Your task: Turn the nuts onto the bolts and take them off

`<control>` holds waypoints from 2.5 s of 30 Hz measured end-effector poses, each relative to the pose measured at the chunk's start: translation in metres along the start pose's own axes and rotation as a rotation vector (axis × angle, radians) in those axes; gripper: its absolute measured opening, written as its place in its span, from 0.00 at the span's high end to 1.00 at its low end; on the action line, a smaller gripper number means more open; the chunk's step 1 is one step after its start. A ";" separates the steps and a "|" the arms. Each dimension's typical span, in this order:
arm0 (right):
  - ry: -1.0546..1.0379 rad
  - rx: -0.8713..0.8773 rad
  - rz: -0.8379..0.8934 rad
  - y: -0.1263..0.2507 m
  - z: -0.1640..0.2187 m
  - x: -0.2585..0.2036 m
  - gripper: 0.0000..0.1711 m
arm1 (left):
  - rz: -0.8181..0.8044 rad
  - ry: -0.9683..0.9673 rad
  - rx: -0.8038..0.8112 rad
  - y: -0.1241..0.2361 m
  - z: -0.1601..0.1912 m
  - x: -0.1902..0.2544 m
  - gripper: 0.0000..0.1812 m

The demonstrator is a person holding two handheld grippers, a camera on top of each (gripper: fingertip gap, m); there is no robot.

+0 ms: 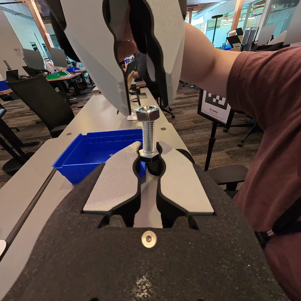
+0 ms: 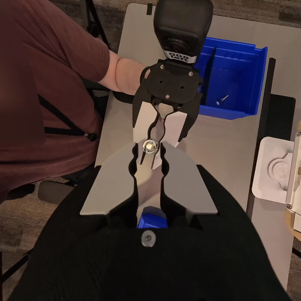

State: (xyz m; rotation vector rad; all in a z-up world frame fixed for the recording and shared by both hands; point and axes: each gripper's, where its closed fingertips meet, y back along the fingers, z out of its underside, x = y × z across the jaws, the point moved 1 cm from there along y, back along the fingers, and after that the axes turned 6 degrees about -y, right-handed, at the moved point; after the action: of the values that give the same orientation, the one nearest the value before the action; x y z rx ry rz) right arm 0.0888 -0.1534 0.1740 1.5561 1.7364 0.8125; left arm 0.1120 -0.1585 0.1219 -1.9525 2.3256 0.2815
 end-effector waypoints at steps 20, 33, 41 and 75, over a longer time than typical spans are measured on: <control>-0.056 -0.056 0.141 -0.001 0.005 0.007 0.89 | -0.078 -0.006 0.020 -0.002 -0.003 -0.008 0.91; -0.449 0.099 0.354 0.000 -0.002 0.033 0.89 | -0.293 0.039 -0.012 0.010 0.000 -0.037 0.91; -0.262 0.212 0.367 0.008 -0.011 0.026 0.69 | -0.222 0.061 0.046 0.013 -0.010 -0.028 0.91; -0.024 0.921 -0.217 -0.008 0.040 0.017 0.84 | 0.112 0.109 0.102 -0.031 0.022 -0.005 0.91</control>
State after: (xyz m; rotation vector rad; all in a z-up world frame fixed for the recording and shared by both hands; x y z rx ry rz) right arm 0.1156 -0.1364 0.1428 1.8353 2.3682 -0.1778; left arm 0.1420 -0.1542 0.0987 -1.8387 2.4678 0.0646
